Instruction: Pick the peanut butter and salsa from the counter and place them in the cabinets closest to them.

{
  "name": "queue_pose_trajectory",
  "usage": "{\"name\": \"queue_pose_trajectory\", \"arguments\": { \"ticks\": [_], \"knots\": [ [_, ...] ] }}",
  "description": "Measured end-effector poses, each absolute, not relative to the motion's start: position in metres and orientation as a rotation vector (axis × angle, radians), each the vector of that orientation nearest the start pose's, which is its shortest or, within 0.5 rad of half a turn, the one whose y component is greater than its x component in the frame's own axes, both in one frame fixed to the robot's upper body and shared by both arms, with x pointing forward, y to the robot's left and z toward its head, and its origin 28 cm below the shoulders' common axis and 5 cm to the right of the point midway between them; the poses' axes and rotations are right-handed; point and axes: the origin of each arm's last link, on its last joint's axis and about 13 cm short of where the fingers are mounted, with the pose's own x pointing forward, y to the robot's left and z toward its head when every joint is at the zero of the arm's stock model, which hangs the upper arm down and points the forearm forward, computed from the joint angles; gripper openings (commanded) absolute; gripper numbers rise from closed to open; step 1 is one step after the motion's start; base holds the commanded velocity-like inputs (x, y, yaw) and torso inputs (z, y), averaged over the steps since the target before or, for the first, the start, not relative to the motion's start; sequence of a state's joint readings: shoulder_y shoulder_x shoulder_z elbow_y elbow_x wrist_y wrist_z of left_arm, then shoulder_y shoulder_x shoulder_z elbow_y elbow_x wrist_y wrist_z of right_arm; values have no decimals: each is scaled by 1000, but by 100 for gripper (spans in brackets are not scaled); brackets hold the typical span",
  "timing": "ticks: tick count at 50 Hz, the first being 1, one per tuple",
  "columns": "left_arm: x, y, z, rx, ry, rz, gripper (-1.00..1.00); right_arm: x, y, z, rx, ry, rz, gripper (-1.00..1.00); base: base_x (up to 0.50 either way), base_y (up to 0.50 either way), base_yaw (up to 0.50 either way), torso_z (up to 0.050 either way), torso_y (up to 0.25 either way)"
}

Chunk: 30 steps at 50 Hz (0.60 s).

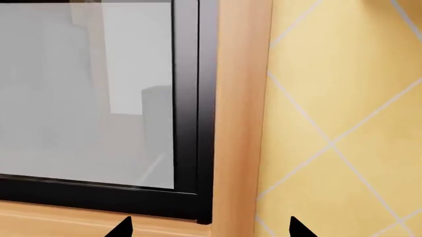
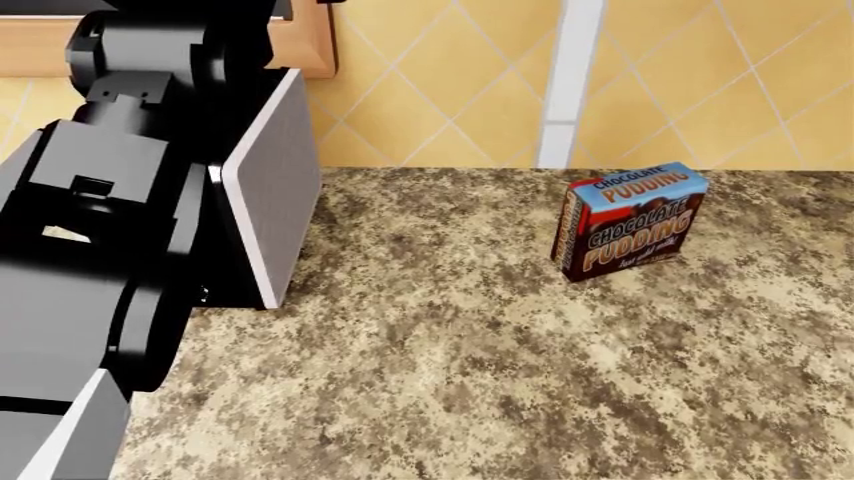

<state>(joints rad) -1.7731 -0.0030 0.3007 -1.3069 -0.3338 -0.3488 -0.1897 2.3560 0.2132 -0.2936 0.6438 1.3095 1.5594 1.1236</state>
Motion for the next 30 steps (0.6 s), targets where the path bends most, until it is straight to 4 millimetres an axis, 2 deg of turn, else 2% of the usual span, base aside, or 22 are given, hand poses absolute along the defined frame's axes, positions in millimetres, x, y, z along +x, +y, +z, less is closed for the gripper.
{"name": "queue_pose_trajectory", "arguments": {
  "ticks": [30],
  "knots": [
    [429, 196, 361, -22, -100, 101, 100, 198, -79, 564, -99, -166, -176, 100, 0, 0, 0, 0, 0]
  ]
}}
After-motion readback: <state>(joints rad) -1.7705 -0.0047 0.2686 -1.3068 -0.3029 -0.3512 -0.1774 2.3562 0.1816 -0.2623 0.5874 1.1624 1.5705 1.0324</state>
